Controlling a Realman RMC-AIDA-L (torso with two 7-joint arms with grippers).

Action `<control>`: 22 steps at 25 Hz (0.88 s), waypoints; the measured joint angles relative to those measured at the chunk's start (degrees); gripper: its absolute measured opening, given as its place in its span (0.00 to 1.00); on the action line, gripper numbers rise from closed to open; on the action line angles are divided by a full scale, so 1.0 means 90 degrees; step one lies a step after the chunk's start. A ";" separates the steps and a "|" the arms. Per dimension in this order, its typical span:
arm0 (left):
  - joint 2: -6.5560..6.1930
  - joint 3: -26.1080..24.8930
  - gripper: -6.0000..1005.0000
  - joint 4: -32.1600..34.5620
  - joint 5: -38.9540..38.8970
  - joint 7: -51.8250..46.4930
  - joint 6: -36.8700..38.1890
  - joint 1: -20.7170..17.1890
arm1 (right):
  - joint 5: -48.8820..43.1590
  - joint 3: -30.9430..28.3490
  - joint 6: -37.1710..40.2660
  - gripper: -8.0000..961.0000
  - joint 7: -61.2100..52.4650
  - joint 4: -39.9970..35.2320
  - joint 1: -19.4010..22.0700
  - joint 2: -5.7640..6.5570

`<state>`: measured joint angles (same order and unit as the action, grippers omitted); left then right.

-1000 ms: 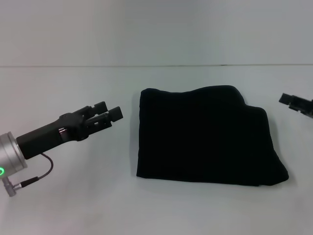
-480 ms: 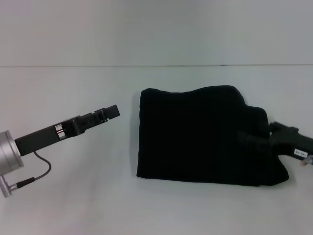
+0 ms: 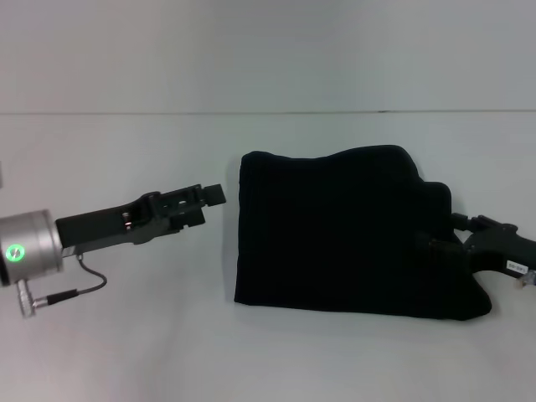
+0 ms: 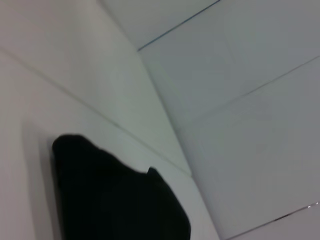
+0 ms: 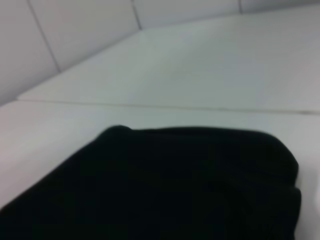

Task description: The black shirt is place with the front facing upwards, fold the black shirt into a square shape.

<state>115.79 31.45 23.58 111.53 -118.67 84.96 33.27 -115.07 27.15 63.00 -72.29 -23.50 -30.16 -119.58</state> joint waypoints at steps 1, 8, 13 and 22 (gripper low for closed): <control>-0.0029 0.0130 0.87 0.0003 0.0045 -0.0258 -0.0077 0.0093 | 0.0014 -0.0020 0.0185 0.95 0.0101 -0.0081 0.0046 0.0008; -0.0191 0.1009 0.87 0.0000 0.0508 -0.1643 -0.1109 0.0716 | 0.0108 -0.0094 0.1514 0.95 0.1373 -0.0482 0.0507 0.0023; -0.0203 0.1504 0.86 -0.0010 0.0859 -0.2120 -0.1797 0.1078 | 0.0082 -0.0043 0.1878 0.95 0.2124 -0.0452 0.0806 -0.0009; -0.0065 0.1696 0.86 -0.0102 0.1119 -0.2272 -0.2429 0.1217 | 0.0004 0.0020 0.1939 0.95 0.2543 -0.0240 0.0983 -0.0017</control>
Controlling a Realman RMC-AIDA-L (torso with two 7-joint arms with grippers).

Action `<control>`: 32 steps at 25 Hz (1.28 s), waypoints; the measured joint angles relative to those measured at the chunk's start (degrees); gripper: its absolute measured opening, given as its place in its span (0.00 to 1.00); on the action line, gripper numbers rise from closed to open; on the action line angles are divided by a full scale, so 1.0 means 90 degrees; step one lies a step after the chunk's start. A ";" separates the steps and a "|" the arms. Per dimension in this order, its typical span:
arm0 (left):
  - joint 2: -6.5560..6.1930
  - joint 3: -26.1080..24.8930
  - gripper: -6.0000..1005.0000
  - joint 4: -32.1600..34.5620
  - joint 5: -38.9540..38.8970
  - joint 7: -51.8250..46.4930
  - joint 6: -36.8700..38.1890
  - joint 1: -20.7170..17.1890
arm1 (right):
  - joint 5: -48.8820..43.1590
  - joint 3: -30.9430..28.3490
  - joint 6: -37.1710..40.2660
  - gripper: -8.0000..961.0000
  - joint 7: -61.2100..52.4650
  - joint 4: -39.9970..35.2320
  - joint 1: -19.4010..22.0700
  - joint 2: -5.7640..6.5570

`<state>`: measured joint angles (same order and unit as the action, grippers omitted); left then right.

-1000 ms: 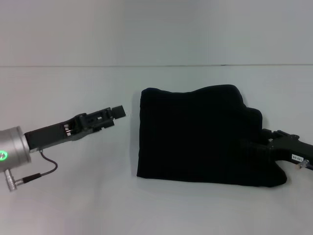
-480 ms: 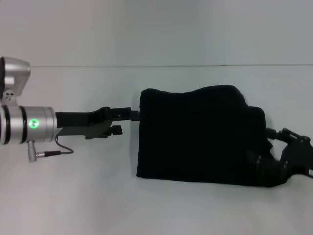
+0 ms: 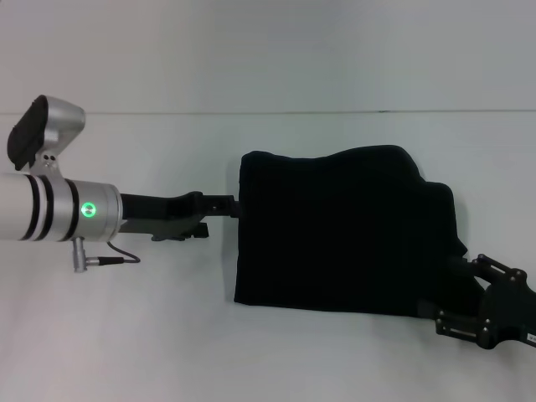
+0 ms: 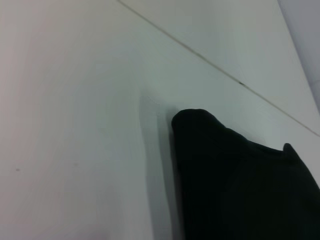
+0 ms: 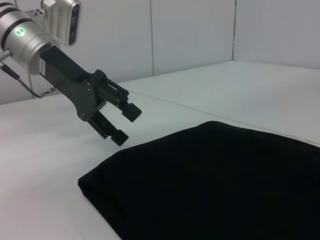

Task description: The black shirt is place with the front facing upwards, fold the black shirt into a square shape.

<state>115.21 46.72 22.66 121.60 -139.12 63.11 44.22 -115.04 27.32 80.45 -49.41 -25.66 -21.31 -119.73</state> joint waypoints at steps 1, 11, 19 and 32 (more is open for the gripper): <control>0.0028 0.0031 0.86 -0.0005 0.0006 -0.0001 -0.0056 0.0001 | -0.0004 0.0001 0.0004 0.95 0.0001 0.0023 0.0001 -0.0003; 0.0311 0.0289 0.86 -0.0024 0.0014 0.0025 -0.0324 0.0098 | -0.0012 0.0001 0.0017 0.95 -0.0026 0.0109 0.0005 -0.0006; 0.0518 0.0474 0.86 -0.0056 -0.0001 0.0035 -0.0527 0.0272 | -0.0012 0.0001 0.0017 0.95 -0.0030 0.0133 0.0005 -0.0006; 0.0566 0.0427 0.58 -0.0012 -0.0040 0.0252 -0.0615 0.0302 | -0.0010 -0.0018 0.0017 0.95 -0.0038 0.0137 0.0005 -0.0006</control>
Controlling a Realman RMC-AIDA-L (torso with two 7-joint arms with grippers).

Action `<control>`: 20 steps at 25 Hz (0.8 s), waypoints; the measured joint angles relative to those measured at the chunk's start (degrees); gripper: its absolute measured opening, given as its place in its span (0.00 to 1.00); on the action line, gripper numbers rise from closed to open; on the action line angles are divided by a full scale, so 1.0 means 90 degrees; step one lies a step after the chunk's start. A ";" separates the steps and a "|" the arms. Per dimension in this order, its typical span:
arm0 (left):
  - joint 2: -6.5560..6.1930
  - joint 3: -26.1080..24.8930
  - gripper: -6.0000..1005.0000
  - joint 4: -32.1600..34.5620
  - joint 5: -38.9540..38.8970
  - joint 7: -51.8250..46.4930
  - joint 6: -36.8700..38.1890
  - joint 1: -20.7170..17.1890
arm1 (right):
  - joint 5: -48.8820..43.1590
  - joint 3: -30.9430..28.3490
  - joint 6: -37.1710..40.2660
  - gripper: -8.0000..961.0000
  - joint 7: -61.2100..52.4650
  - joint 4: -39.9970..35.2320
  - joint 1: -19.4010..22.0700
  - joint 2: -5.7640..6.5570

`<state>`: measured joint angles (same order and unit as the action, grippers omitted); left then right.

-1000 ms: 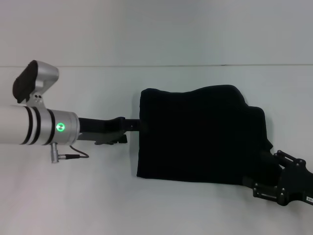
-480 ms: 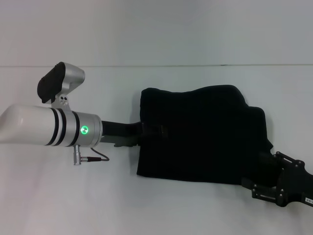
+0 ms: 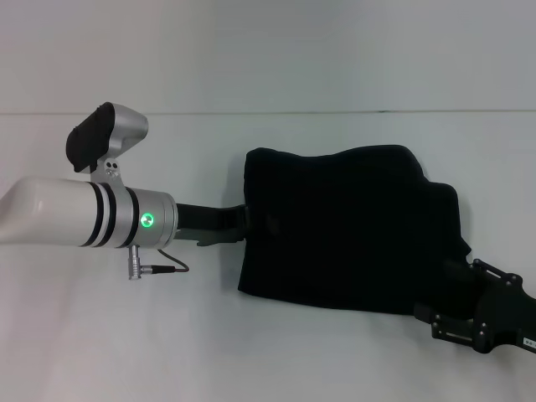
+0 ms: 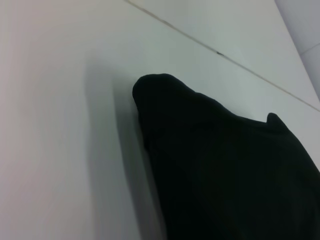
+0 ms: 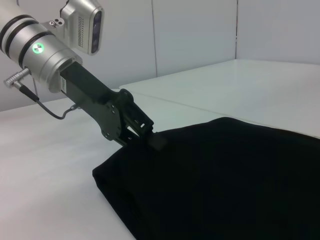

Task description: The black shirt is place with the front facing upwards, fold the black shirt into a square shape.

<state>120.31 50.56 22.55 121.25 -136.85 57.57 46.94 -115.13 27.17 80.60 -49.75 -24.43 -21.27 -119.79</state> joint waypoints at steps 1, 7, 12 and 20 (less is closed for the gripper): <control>0.0000 -0.0002 0.55 0.0001 0.0000 0.0000 -0.0003 0.0002 | 0.0000 -0.0005 0.0000 0.95 0.0000 0.0000 0.0000 0.0000; 0.0009 -0.0011 0.30 0.0004 -0.0005 0.0001 -0.0058 0.0049 | 0.0021 -0.0031 0.0000 0.95 0.0000 0.0010 0.0000 0.0000; 0.0028 -0.0020 0.18 0.0009 -0.0020 0.0019 -0.0275 0.0179 | 0.0039 -0.0047 0.0000 0.95 0.0000 0.0010 0.0000 0.0000; -0.0100 -0.0092 0.12 0.0113 -0.0051 0.0029 -0.0941 0.0414 | 0.0048 -0.0071 -0.0003 0.95 0.0000 0.0009 -0.0031 0.0000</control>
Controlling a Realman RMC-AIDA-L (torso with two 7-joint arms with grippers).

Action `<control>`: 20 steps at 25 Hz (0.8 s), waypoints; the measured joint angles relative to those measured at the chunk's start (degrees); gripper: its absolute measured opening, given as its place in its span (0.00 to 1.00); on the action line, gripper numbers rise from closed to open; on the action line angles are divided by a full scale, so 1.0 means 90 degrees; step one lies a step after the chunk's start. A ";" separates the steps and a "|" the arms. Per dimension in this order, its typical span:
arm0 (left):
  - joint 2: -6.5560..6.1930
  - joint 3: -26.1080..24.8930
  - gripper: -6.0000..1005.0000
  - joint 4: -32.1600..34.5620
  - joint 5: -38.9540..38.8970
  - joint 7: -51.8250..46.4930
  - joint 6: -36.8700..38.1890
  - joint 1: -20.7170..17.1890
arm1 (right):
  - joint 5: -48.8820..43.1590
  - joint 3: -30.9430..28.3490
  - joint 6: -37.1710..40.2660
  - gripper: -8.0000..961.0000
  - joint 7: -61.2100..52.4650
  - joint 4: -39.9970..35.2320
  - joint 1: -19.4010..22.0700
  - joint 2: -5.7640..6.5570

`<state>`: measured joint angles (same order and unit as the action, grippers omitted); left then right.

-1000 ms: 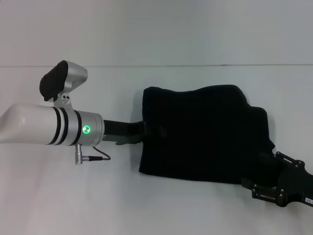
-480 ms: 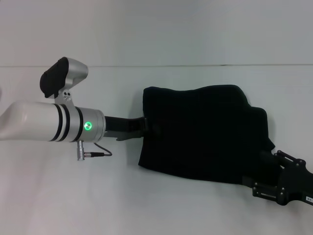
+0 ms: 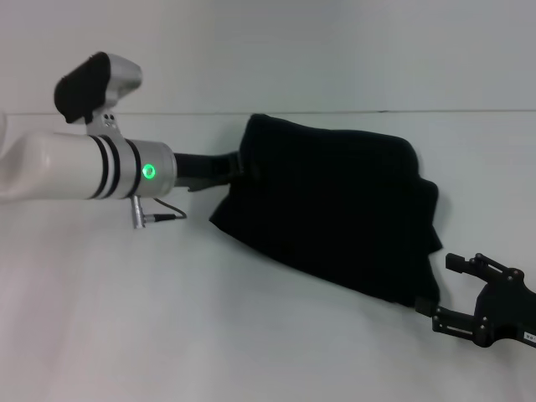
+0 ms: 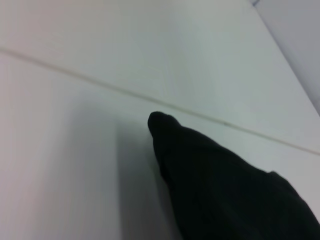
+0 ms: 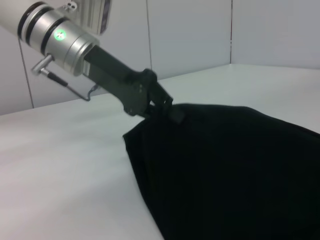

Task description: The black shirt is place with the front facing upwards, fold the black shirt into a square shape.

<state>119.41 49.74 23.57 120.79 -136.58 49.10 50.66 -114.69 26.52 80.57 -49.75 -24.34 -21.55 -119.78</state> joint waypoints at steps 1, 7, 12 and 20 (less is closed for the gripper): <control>-0.0033 -0.0009 0.12 0.0007 -0.0021 -0.0001 -0.0007 -0.0008 | 0.0000 0.0000 0.0001 0.95 0.0000 0.0000 -0.0006 0.0000; -0.0214 -0.0199 0.13 -0.0016 -0.0394 0.0000 0.0241 -0.0482 | 0.0010 -0.0001 0.0003 0.95 0.0000 0.0000 -0.0033 0.0000; -0.0212 -0.0483 0.13 0.0018 -0.0614 0.0042 0.0709 -0.1064 | 0.0011 -0.0101 0.0003 0.95 0.0000 0.0000 -0.0049 0.0000; -0.0159 -0.0513 0.14 0.0011 -0.0794 0.0620 0.1093 -0.1289 | 0.0030 -0.0154 0.0077 0.95 0.0000 0.0000 -0.0106 0.0000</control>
<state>117.97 45.12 23.67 113.64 -131.01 58.94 39.06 -114.43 25.14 81.26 -49.75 -24.35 -22.50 -119.79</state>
